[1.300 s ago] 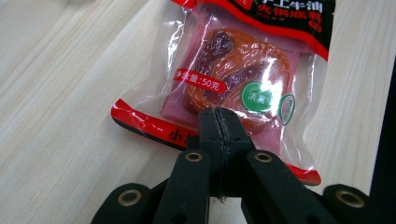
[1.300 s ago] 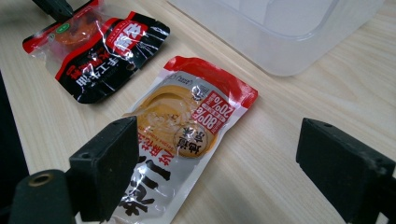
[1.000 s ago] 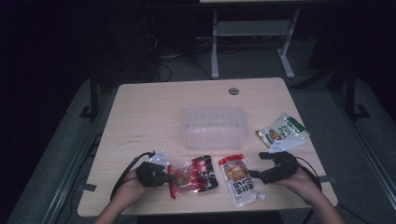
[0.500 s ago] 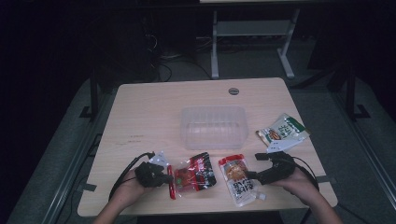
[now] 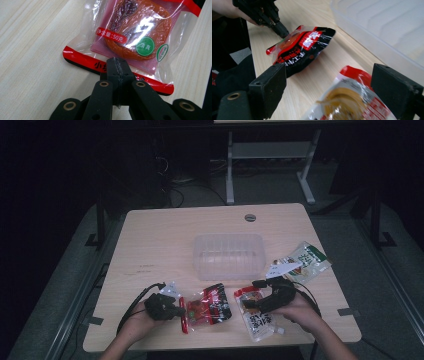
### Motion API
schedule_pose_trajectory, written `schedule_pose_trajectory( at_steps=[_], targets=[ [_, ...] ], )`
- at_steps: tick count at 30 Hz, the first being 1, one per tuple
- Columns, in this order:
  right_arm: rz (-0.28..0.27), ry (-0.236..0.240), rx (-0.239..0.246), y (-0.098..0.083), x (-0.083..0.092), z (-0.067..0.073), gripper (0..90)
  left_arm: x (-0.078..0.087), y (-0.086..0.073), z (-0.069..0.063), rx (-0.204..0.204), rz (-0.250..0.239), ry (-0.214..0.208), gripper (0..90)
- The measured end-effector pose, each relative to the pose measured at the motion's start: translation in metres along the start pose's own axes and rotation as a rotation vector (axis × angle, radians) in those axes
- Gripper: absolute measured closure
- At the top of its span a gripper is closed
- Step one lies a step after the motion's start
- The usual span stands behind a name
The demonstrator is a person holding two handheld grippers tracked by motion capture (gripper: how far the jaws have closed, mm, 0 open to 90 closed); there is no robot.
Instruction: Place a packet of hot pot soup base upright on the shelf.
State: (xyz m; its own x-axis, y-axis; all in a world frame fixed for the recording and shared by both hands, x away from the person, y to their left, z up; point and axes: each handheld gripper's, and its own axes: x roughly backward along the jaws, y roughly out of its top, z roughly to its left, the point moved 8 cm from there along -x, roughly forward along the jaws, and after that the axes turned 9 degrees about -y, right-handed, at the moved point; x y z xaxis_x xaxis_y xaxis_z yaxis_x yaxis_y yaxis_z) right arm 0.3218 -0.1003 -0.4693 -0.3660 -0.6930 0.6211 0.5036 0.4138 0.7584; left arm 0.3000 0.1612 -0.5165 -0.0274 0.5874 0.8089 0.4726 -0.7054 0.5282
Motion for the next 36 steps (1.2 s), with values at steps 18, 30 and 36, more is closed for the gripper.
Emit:
schedule_pose_trajectory(
  at_steps=[18, 30, 36],
  targets=[
    [0.074, 0.102, 0.018, 0.019, -0.063, 0.021, 13.1, 0.001, 0.0, 0.001, 0.021, -0.001, -0.014, 89.6],
    [0.134, 0.132, 0.005, 0.008, -0.079, 0.03, 13.5, 0.001, 0.0, 0.001, 0.026, 0.008, -0.01, 89.7],
    [0.157, 0.159, 0.019, 0.003, -0.084, 0.036, 13.8, 0.001, 0.0, 0.001, 0.025, 0.005, -0.012, 89.7]
  ],
)
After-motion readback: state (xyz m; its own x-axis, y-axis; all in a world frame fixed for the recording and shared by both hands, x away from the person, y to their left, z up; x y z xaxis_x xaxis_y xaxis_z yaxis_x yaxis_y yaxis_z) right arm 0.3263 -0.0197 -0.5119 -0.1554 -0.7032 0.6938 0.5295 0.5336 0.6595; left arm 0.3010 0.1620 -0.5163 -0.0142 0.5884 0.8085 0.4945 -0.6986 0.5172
